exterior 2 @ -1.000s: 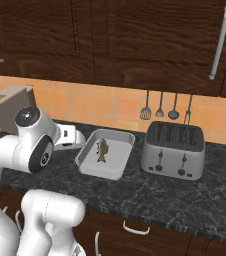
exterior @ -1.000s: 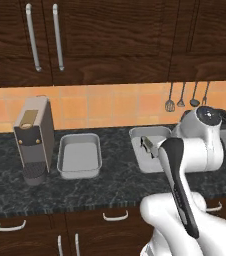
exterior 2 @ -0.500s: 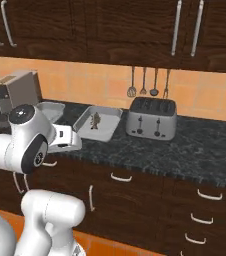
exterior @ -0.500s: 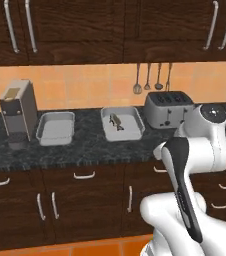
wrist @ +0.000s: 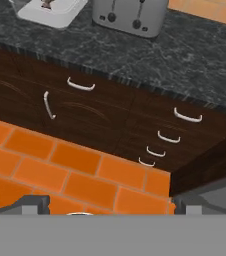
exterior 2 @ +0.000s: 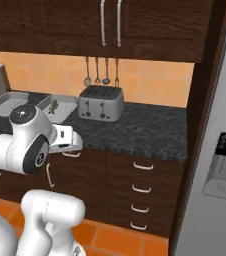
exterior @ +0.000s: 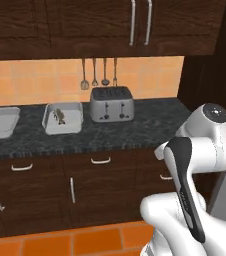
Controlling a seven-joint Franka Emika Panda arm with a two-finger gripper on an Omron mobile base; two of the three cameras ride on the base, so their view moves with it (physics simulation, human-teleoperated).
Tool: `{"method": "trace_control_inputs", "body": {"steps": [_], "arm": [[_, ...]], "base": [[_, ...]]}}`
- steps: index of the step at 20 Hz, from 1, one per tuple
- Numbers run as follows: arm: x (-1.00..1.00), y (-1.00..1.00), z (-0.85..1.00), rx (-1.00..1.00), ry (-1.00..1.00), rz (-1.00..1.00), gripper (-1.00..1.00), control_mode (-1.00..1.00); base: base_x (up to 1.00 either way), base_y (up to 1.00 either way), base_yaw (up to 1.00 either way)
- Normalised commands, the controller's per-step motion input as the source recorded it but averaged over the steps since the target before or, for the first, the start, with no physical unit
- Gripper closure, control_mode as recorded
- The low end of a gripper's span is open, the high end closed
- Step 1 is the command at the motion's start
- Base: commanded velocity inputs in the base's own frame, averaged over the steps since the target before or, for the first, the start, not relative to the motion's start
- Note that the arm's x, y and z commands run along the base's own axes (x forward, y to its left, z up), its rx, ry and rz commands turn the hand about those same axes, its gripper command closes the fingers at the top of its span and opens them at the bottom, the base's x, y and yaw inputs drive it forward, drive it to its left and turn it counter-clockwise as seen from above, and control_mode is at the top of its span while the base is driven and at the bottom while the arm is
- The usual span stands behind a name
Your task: Place one lemon wedge and one fish in each tupperware on the nearby counter, to pack two identical lunches.
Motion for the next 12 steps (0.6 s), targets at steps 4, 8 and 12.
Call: {"method": "trace_control_inputs", "body": {"steps": [4,8,12], "arm": [[0.0,0.0,0.0,0.0,0.0,0.0,-1.0,1.0],[0.0,0.0,0.0,0.0,0.0,0.0,-1.0,1.0],[0.0,0.0,0.0,0.0,0.0,0.0,-1.0,1.0]], "base": [[-0.03,-1.0,0.0],[0.0,-1.0,0.0],[0.0,-1.0,0.0]]}}
